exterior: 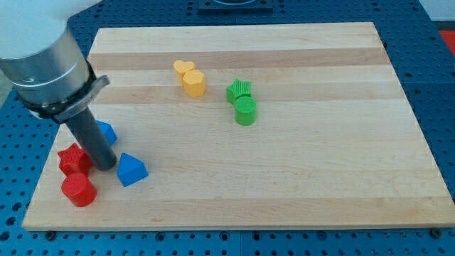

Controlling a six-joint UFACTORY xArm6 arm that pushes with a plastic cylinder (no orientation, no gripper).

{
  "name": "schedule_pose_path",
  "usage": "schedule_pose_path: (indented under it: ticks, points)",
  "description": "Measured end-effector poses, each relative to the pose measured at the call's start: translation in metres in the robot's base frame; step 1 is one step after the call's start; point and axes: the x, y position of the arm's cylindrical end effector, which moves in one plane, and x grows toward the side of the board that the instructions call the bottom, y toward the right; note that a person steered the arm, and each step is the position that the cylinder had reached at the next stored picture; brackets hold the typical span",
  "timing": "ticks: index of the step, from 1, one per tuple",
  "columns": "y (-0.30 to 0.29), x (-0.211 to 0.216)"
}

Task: Separate the red star and the blue cube

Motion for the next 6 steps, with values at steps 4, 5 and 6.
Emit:
schedule_pose_path:
  ticks: [4, 5, 6]
  points:
    - [-0.005, -0.044]
    - [-0.005, -0.043]
    - [-0.027, -0.057]
